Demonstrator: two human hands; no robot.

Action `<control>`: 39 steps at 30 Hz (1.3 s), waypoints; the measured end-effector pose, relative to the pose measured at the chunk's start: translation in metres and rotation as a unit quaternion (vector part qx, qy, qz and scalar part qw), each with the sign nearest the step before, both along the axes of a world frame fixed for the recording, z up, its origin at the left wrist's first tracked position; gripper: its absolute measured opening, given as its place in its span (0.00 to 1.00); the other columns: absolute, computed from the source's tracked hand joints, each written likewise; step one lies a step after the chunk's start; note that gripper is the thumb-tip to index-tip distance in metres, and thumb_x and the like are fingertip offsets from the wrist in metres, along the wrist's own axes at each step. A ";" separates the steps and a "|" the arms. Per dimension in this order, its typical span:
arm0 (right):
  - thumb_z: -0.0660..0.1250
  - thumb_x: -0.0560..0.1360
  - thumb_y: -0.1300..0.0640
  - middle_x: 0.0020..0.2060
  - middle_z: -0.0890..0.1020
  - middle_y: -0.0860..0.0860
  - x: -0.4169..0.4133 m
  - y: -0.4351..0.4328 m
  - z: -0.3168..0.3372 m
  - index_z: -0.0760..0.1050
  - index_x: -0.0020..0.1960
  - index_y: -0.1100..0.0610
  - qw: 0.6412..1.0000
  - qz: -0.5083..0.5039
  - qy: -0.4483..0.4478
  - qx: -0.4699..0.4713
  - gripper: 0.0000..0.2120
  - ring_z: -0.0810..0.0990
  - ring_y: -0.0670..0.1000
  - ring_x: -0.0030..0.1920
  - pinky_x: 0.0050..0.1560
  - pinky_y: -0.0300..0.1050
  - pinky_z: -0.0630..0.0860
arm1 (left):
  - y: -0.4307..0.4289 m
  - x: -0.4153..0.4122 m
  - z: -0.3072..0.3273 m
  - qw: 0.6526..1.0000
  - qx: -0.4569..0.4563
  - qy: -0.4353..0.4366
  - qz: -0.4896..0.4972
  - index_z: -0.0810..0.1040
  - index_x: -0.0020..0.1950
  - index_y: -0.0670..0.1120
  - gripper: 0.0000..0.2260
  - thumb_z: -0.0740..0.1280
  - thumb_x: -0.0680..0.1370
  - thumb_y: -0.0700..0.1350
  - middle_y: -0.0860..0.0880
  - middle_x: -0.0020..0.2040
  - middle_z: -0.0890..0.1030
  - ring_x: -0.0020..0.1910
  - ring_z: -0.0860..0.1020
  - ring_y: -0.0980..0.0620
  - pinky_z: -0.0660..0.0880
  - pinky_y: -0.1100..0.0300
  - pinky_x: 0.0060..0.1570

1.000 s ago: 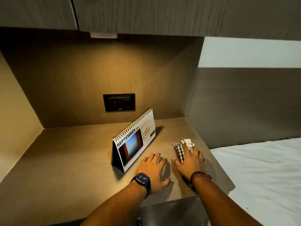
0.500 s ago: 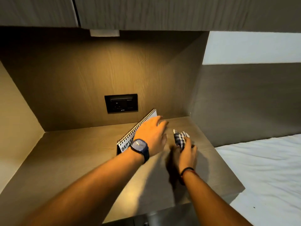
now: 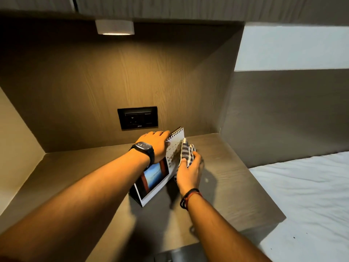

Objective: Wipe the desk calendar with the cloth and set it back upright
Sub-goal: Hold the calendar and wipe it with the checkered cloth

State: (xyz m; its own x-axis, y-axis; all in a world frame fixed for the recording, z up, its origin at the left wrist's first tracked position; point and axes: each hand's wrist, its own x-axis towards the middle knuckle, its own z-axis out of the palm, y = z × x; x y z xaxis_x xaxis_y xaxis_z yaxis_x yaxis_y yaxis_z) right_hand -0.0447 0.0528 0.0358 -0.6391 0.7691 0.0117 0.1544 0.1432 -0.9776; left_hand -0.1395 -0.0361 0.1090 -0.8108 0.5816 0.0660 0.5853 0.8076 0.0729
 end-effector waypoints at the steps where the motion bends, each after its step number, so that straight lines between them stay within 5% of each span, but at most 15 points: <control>1: 0.60 0.76 0.57 0.62 0.69 0.56 0.001 -0.004 -0.001 0.64 0.66 0.51 1.000 -0.001 0.002 -0.002 0.19 0.77 0.58 0.52 0.51 0.55 0.79 | -0.002 0.002 0.000 1.000 0.002 -0.001 -0.007 0.59 0.72 0.50 0.21 0.54 0.80 0.51 0.45 0.70 0.69 0.66 0.68 0.41 0.67 0.46 0.63; 9: 0.57 0.77 0.60 0.68 0.64 0.57 0.019 -0.040 -0.012 0.53 0.74 0.47 1.000 -0.003 0.024 -0.004 0.29 0.74 0.58 0.59 0.55 0.59 0.78 | -0.033 0.010 0.000 0.998 -0.049 0.018 -0.021 0.51 0.75 0.53 0.23 0.51 0.81 0.52 0.45 0.77 0.55 0.74 0.54 0.40 0.54 0.45 0.71; 15: 0.58 0.76 0.61 0.75 0.54 0.53 0.021 -0.088 -0.012 0.53 0.75 0.47 0.994 0.095 0.051 0.030 0.30 0.63 0.56 0.71 0.70 0.49 0.65 | -0.042 0.016 -0.005 0.997 -0.037 0.049 -0.043 0.49 0.75 0.55 0.24 0.53 0.80 0.51 0.46 0.77 0.53 0.75 0.49 0.41 0.51 0.45 0.73; 23: 0.58 0.76 0.63 0.76 0.54 0.57 0.002 -0.063 -0.012 0.52 0.76 0.51 0.998 0.032 -0.031 -0.047 0.31 0.63 0.62 0.71 0.69 0.56 0.66 | -0.041 0.016 -0.007 0.995 -0.045 0.077 -0.053 0.50 0.75 0.55 0.24 0.53 0.80 0.53 0.45 0.78 0.50 0.75 0.45 0.41 0.50 0.44 0.73; 30: 0.58 0.75 0.66 0.77 0.49 0.50 0.025 -0.095 -0.029 0.48 0.75 0.45 0.993 0.105 -0.010 0.045 0.35 0.65 0.60 0.69 0.65 0.58 0.71 | -0.040 0.013 -0.009 0.995 -0.050 0.079 -0.045 0.49 0.75 0.57 0.24 0.52 0.80 0.53 0.46 0.78 0.50 0.75 0.44 0.42 0.48 0.43 0.73; 36: 0.55 0.73 0.70 0.77 0.52 0.52 0.006 -0.082 -0.009 0.53 0.75 0.49 0.998 0.051 0.003 -0.040 0.34 0.61 0.57 0.73 0.70 0.54 0.66 | -0.041 0.014 -0.008 0.995 -0.048 0.080 -0.046 0.49 0.75 0.57 0.24 0.51 0.80 0.53 0.46 0.78 0.49 0.75 0.44 0.42 0.47 0.44 0.73; 39: 0.55 0.73 0.70 0.77 0.51 0.50 0.016 -0.097 -0.009 0.54 0.75 0.48 0.996 0.085 0.013 0.004 0.34 0.62 0.56 0.72 0.70 0.48 0.65 | -0.041 0.015 -0.007 0.994 -0.056 0.084 -0.046 0.49 0.75 0.57 0.24 0.51 0.80 0.53 0.46 0.78 0.49 0.75 0.44 0.42 0.47 0.44 0.73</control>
State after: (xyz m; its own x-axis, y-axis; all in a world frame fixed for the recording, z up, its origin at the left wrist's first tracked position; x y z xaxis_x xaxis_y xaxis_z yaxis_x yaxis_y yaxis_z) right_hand -0.0284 -0.0438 0.0264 -0.7590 0.6501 0.0368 0.1012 0.1735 -0.9796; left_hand -0.1249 -0.0772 0.1023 -0.7362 0.6649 0.1265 0.6540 0.7469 -0.1200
